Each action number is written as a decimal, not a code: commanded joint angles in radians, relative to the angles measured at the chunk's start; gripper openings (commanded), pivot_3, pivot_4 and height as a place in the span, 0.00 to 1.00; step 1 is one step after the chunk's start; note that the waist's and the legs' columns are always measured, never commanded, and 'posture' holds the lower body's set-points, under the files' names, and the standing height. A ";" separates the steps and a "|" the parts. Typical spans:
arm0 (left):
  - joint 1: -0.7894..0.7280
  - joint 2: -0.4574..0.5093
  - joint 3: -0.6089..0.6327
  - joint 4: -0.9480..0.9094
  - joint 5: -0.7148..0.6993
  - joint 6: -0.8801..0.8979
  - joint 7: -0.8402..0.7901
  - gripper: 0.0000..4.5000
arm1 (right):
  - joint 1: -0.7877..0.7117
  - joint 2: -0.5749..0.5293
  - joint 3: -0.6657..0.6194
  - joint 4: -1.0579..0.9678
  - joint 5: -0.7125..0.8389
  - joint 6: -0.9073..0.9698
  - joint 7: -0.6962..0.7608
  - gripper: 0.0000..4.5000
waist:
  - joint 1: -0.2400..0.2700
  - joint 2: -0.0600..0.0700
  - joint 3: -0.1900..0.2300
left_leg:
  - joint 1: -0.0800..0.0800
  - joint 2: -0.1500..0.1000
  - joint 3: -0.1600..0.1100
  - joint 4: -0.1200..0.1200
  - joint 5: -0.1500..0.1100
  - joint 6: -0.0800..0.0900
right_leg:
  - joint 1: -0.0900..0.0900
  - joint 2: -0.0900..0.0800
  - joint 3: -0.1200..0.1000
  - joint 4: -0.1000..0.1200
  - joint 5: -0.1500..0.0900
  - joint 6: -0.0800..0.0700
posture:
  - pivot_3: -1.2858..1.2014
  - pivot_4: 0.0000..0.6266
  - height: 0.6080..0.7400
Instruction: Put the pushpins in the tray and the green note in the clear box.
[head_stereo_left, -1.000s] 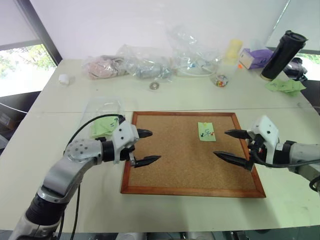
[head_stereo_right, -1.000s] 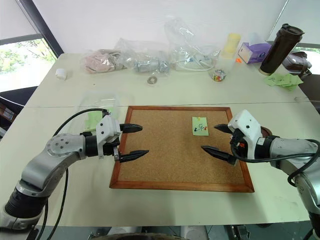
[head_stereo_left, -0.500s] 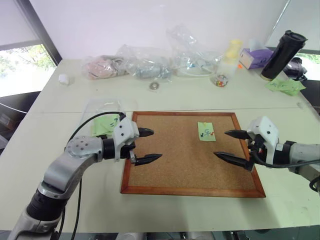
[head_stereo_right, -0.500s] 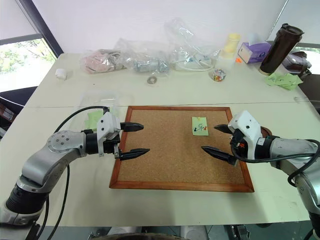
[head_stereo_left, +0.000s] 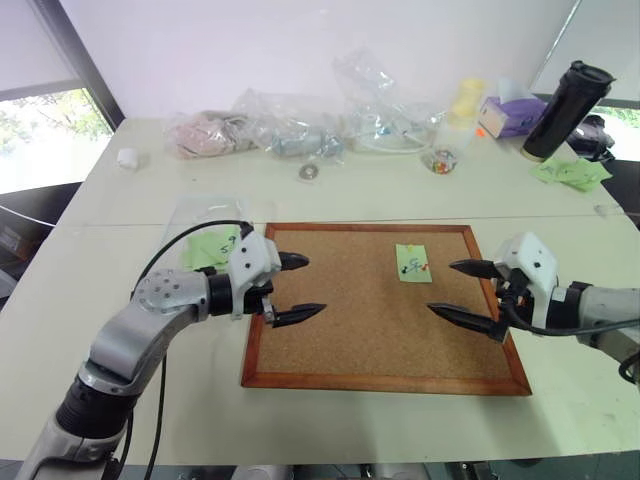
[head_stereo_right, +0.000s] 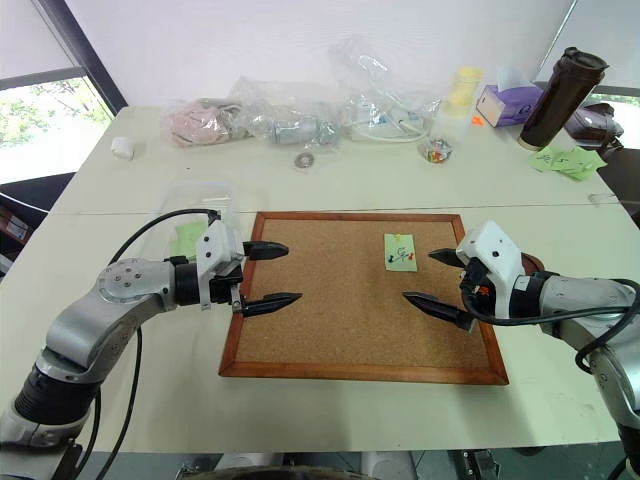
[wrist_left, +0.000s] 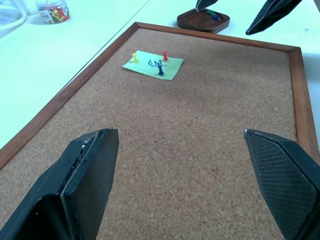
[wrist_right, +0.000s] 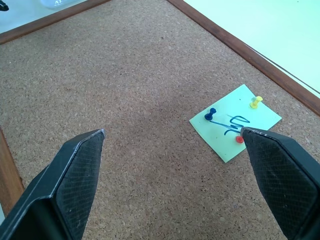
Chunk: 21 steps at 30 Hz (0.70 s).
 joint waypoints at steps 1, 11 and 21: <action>-0.016 -0.003 0.002 -0.021 -0.001 -0.011 0.000 0.98 | -0.006 0.002 -0.022 -0.025 0.008 -0.011 -0.006 1.00 | 0.000 0.000 0.000 | 0.000 0.000 0.000 0.000 0.000 0.000 | 0.000 0.000 0.000 0.000 0.000 0.000 | 0.52 0.24 1.00; -0.035 -0.070 -0.089 0.081 0.079 -0.104 -0.009 0.71 | -0.012 0.013 -0.004 -0.027 0.007 -0.016 -0.022 1.00 | 0.001 0.000 0.000 | 0.000 0.000 0.000 0.000 0.000 0.000 | 0.000 0.000 0.000 0.000 0.000 0.000 | 0.52 0.24 1.00; -0.063 -0.175 -0.224 0.314 0.245 -0.303 -0.025 0.01 | -0.068 0.037 0.057 -0.002 -0.021 -0.037 -0.036 1.00 | 0.000 0.000 0.000 | 0.000 0.000 0.000 0.000 0.000 0.000 | 0.000 0.000 0.000 0.000 0.000 0.000 | 0.52 0.24 1.00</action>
